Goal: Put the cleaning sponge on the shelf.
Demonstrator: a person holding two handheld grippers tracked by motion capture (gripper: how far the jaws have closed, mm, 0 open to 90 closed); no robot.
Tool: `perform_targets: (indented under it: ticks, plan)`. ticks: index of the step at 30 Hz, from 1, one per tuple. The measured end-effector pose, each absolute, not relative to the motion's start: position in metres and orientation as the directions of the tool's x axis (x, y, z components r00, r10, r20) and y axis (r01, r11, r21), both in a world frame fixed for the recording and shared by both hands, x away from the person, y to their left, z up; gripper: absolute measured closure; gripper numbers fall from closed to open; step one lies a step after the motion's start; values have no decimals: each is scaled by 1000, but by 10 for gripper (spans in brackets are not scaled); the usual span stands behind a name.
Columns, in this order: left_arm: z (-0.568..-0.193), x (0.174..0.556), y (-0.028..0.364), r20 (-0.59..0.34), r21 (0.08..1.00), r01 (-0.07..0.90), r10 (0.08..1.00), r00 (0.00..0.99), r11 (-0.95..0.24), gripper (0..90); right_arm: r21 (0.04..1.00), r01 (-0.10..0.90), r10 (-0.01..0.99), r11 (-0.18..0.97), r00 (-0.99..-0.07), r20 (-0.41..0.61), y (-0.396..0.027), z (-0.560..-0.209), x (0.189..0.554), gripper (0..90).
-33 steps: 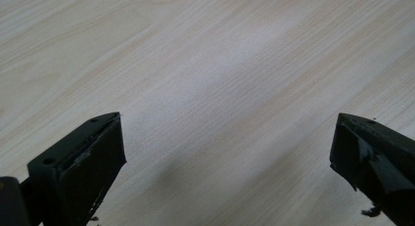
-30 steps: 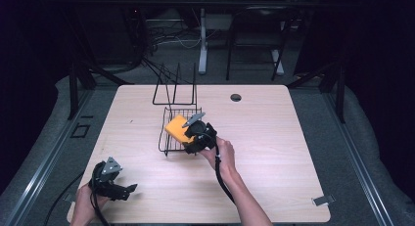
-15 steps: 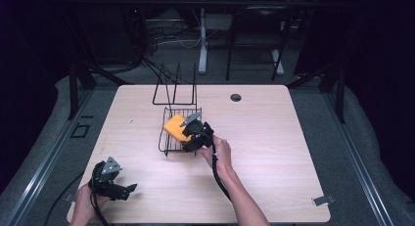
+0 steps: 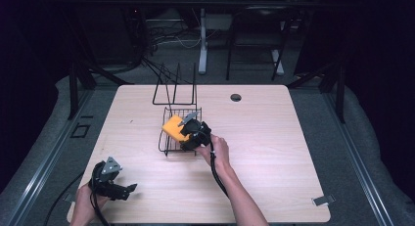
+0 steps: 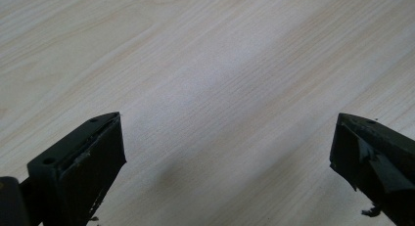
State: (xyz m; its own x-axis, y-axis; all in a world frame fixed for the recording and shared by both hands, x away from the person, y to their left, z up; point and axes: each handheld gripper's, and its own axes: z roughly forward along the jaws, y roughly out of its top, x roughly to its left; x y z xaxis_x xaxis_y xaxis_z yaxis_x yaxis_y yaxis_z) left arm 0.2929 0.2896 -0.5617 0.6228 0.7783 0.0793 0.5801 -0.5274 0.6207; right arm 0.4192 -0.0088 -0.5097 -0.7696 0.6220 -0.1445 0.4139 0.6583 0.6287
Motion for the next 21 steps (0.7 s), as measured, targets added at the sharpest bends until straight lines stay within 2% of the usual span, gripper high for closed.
perform_targets:
  ticks: [21]
  plan:
    - [-562,293,290,73,615,585,776,626,-530,0,581,445,615,682,-779,-125,-9,-517,429,308]
